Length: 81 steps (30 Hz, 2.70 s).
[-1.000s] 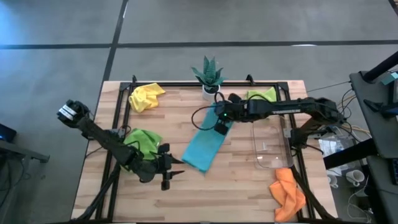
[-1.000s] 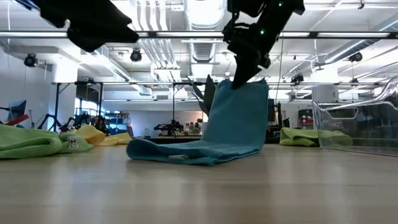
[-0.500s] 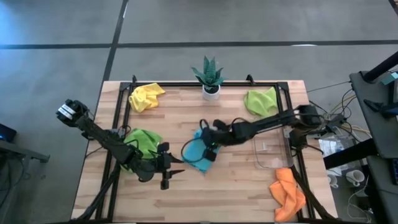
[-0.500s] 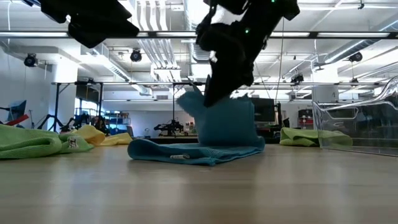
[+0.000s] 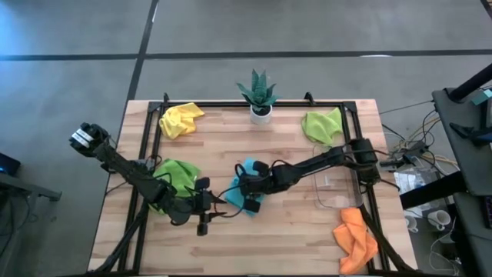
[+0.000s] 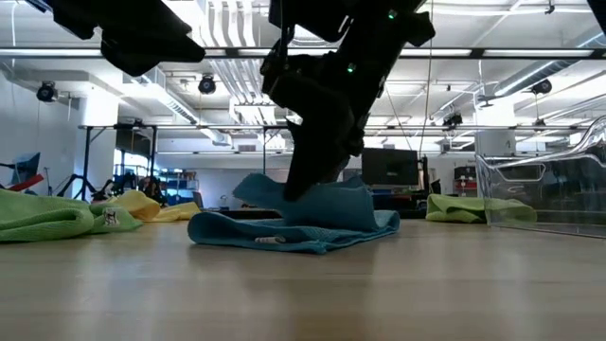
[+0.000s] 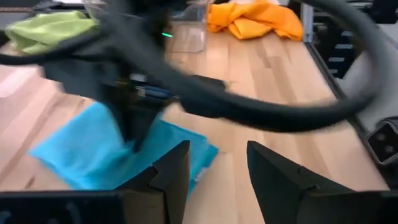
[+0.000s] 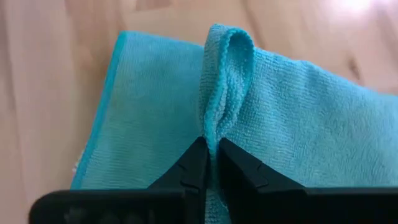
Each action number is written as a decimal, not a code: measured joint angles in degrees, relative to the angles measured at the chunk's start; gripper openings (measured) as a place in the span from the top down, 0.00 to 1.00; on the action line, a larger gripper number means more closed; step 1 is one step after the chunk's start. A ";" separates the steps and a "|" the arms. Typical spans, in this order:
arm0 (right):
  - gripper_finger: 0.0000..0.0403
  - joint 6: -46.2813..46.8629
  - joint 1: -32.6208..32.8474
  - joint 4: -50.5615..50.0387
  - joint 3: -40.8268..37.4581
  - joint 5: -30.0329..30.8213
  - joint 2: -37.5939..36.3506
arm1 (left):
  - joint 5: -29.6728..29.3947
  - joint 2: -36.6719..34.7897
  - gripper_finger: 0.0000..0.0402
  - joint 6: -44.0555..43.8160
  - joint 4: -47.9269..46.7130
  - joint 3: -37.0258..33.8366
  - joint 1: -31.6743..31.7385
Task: Fold microfiber towels
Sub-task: Fold the blue towel on the table
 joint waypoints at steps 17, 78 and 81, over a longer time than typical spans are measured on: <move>0.88 2.38 1.53 -0.50 0.00 -1.07 -2.08 | 10.22 8.03 0.64 -6.72 2.30 -1.04 -1.32; 0.90 0.30 6.88 8.45 1.31 5.01 6.41 | 5.55 25.86 0.64 -15.06 8.91 -1.14 3.38; 0.94 1.04 6.59 8.27 1.31 4.99 5.86 | 5.62 25.86 0.64 -15.06 8.94 -1.18 3.38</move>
